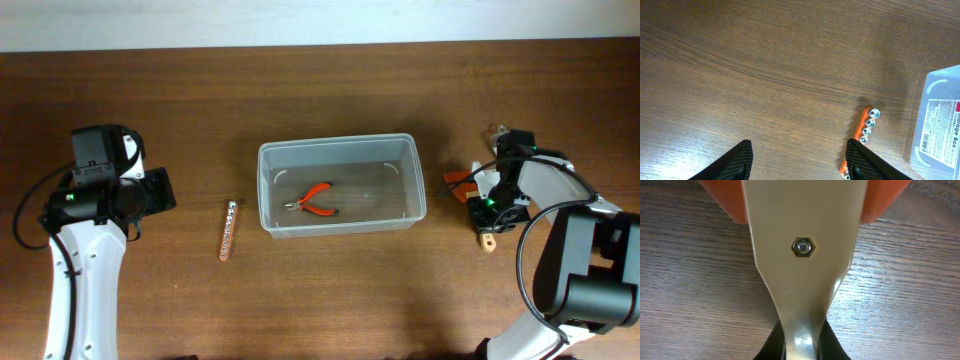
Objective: Pack container
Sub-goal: 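Lift the orange scraper and carry it over the clear box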
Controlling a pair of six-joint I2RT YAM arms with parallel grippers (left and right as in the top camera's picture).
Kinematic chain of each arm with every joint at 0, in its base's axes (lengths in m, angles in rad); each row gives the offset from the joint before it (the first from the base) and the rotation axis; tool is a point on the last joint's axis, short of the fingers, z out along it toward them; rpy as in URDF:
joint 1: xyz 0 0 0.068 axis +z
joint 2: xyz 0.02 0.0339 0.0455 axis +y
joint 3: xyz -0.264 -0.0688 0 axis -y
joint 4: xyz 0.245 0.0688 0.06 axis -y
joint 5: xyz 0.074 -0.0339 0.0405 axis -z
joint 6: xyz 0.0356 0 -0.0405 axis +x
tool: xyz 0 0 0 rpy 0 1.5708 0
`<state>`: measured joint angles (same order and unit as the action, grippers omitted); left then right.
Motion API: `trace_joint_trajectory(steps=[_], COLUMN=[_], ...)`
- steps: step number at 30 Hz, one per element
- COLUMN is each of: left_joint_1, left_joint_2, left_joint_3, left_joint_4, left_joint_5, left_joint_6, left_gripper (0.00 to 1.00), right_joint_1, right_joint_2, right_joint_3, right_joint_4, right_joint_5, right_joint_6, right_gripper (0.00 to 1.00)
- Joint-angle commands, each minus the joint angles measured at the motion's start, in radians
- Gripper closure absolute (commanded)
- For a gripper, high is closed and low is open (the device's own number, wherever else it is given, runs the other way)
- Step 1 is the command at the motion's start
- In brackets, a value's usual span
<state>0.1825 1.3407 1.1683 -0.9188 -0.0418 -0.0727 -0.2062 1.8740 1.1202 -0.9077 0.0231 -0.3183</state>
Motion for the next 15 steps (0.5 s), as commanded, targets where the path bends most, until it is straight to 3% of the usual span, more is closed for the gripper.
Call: trace_joint_trajectory(steps=[1, 15], left_joint_1=[-0.002, -0.002], left_joint_2=[-0.018, -0.018], left_joint_3=[-0.006, -0.006], left_joint_4=[0.003, 0.002], left_joint_5=[-0.011, -0.011], left_joint_6=[-0.002, -0.002], left_gripper=[0.38, 0.38], right_joint_1=[-0.003, 0.01], right_joint_2=[0.045, -0.105], right_joint_3=[-0.008, 0.304], right_joint_4=[0.021, -0.196], right_joint_5=[-0.039, -0.128], right_joint_6=[0.003, 0.032], right_gripper=[0.96, 0.96])
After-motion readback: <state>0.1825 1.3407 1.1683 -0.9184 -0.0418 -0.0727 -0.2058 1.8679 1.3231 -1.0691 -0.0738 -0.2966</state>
